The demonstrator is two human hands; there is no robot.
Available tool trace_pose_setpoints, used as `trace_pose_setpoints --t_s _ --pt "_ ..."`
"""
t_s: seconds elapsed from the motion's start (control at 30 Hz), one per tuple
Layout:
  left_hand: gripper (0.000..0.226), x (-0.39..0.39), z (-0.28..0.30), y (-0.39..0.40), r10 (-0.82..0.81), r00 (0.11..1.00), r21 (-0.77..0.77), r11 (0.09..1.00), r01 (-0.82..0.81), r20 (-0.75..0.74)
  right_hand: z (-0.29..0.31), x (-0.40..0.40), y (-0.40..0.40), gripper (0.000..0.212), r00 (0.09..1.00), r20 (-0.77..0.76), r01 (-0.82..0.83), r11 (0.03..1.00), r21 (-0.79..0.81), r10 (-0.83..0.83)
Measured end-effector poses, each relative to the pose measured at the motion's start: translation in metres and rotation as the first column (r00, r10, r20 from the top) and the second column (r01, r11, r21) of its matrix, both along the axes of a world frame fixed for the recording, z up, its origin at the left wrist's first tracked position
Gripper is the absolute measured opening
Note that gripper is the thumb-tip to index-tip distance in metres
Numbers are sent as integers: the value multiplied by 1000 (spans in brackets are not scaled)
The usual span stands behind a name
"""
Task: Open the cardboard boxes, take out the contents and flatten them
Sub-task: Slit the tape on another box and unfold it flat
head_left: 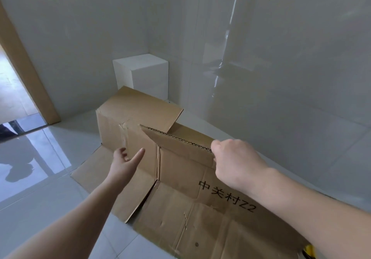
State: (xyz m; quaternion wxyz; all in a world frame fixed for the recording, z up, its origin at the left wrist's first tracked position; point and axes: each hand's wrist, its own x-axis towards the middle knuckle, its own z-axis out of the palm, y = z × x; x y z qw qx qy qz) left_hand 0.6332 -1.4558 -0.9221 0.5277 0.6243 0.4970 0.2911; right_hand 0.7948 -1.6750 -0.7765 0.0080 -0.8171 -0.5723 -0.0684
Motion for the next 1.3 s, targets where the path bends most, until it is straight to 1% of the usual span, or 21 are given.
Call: trace_pose_setpoints --t_s 0.1,0.13,0.17,0.2,0.23,0.27,0.3,0.33,0.37,0.4,0.47,0.57,0.63,0.7,0.73,0.83,0.87,0.93,1.0,1.13,1.3 --pt "27 14 71 5 19 971 371 922 -109 237 2 -17 -12 21 998 -12 -66 997 -40 66" --pt "17 17 102 6 -29 972 464 882 -85 233 -2 -22 -18 19 997 -27 -77 995 -69 76" --pt "13 22 128 6 -110 987 557 830 25 120 -7 -27 -23 19 995 -40 -93 991 -98 89" --pt "14 29 150 3 -201 973 644 731 224 -111 -13 -31 -28 19 993 -50 -110 985 -132 104" --pt "19 43 163 -1 -272 889 680 573 458 -369 -20 -34 -33 21 991 -62 -127 979 -157 119" --pt "26 61 169 -8 -326 740 635 381 672 -588 -26 -37 -36 23 987 -76 -150 973 -174 138" --pt "34 83 167 -21 -352 546 519 178 836 -760 -31 -39 -37 24 983 -86 -174 968 -181 160" --pt "44 105 155 -37 -329 329 353 -14 935 -885 -34 -41 -38 24 981 -96 -183 964 -191 167" --pt "51 125 138 -54 -265 132 184 -182 966 -955 -35 -42 -37 22 982 -98 -180 963 -203 163" --pt "54 143 116 -68 -175 -30 24 -299 954 -984 -35 -42 -37 20 982 -101 -180 962 -205 162" --pt "54 168 75 -86 -9 -216 -195 -402 895 -976 -36 -40 -39 24 980 -123 -179 964 -198 157" --pt "59 177 33 -87 87 -367 -368 -414 833 -926 -40 -40 -44 28 973 -162 -193 961 -200 162" --pt "61 172 20 -83 177 -419 -454 -389 802 -891 -38 -42 -47 29 970 -175 -202 956 -213 166" --pt "60 168 14 -77 227 -446 -499 -330 801 -866 -36 -41 -48 29 970 -199 -187 952 -242 140" --pt "57 168 13 -74 249 -436 -499 -339 797 -865 -35 -41 -47 29 972 -197 -175 951 -255 126" --pt "49 170 23 -74 308 -325 -438 -443 782 -894 -45 -34 -48 24 983 -120 -164 949 -271 136" --pt "46 171 28 -75 332 -286 -419 -462 781 -899 -43 -33 -49 29 991 -95 -121 956 -269 99" --pt "42 170 39 -79 376 -216 -388 -476 789 -901 -41 -31 -45 36 997 -56 -69 971 -227 58" --pt "38 168 52 -79 394 -131 -330 -492 806 -910 -40 -28 -44 42 992 -91 -106 964 -242 86" --pt "26 168 87 -74 419 0 -222 -482 847 -908 -34 -20 -43 37 989 -4 -148 973 -175 149" --pt "10 149 117 -61 358 149 -54 -499 865 -922 -28 -19 -38 33 984 21 -168 965 -200 176"
